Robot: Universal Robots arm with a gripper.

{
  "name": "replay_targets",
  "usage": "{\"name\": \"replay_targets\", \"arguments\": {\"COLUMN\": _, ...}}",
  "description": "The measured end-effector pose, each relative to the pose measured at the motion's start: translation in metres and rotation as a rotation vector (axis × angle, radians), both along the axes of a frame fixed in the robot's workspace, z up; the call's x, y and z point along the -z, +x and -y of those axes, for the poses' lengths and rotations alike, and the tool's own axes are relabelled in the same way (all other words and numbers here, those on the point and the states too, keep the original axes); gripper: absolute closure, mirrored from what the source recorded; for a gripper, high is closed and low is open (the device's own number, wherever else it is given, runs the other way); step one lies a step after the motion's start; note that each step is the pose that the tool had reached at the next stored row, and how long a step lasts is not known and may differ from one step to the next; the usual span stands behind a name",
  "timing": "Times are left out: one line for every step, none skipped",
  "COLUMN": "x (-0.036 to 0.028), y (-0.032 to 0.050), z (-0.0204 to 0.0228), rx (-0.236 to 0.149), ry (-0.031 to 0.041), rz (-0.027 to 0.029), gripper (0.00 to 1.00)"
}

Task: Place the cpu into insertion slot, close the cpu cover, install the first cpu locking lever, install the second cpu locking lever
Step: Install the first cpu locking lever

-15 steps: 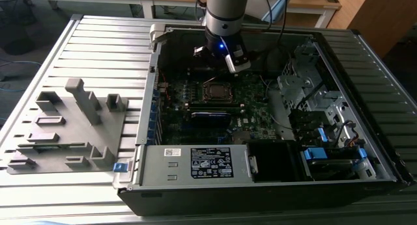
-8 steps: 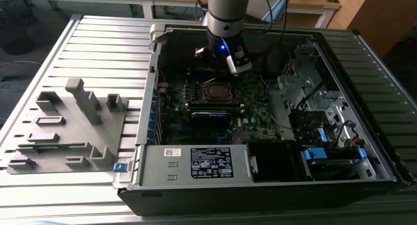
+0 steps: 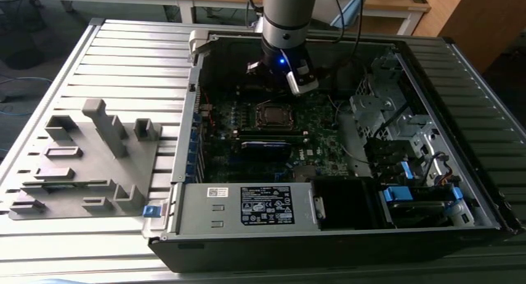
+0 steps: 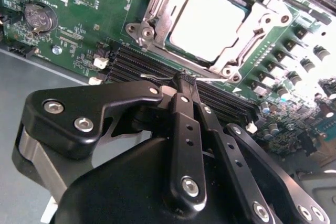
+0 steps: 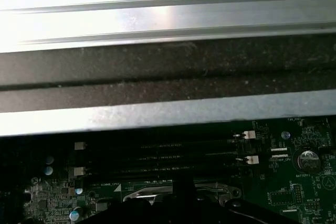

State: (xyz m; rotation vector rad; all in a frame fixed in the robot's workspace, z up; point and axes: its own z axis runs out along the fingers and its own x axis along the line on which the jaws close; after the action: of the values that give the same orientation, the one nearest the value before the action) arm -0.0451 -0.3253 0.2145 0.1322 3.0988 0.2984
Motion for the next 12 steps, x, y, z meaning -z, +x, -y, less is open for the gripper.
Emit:
{"name": "replay_targets", "arguments": {"x": 0.0000, "y": 0.0000, "z": -0.0001, "rx": 0.000, "ry": -0.0006, "rz": 0.0000, "gripper": 0.89}}
{"name": "replay_targets", "arguments": {"x": 0.0001, "y": 0.0000, "z": -0.0005, "rx": 0.000, "ry": -0.0009, "rz": 0.0000, "gripper": 0.89}}
{"name": "replay_targets", "arguments": {"x": 0.0002, "y": 0.0000, "z": -0.0013, "rx": 0.000, "ry": -0.0013, "rz": 0.0001, "gripper": 0.89}}
{"name": "replay_targets", "arguments": {"x": 0.0002, "y": 0.0000, "z": -0.0021, "rx": 0.000, "ry": -0.0017, "rz": 0.0001, "gripper": 0.89}}
{"name": "replay_targets", "arguments": {"x": 0.0002, "y": 0.0000, "z": -0.0028, "rx": 0.001, "ry": -0.0022, "rz": 0.0000, "gripper": 0.89}}
{"name": "replay_targets", "arguments": {"x": 0.0003, "y": 0.0000, "z": -0.0035, "rx": 0.001, "ry": -0.0027, "rz": 0.0001, "gripper": 0.89}}
{"name": "replay_targets", "arguments": {"x": 0.0003, "y": 0.0000, "z": -0.0039, "rx": 0.003, "ry": -0.0033, "rz": 0.0001, "gripper": 0.89}}
{"name": "replay_targets", "arguments": {"x": 0.0003, "y": 0.0001, "z": -0.0040, "rx": 0.004, "ry": -0.0034, "rz": 0.0001, "gripper": 0.89}}
{"name": "replay_targets", "arguments": {"x": 0.0003, "y": 0.0001, "z": -0.0040, "rx": 0.007, "ry": -0.0036, "rz": 0.0001, "gripper": 0.89}}
{"name": "replay_targets", "arguments": {"x": 0.0004, "y": 0.0000, "z": -0.0040, "rx": 0.009, "ry": -0.0038, "rz": 0.0001, "gripper": 0.89}}
{"name": "replay_targets", "arguments": {"x": 0.0004, "y": 0.0000, "z": -0.0040, "rx": 0.010, "ry": -0.0037, "rz": 0.0001, "gripper": 0.89}}
{"name": "replay_targets", "arguments": {"x": 0.0004, "y": 0.0000, "z": -0.0040, "rx": 0.010, "ry": -0.0038, "rz": 0.0001, "gripper": 0.89}}
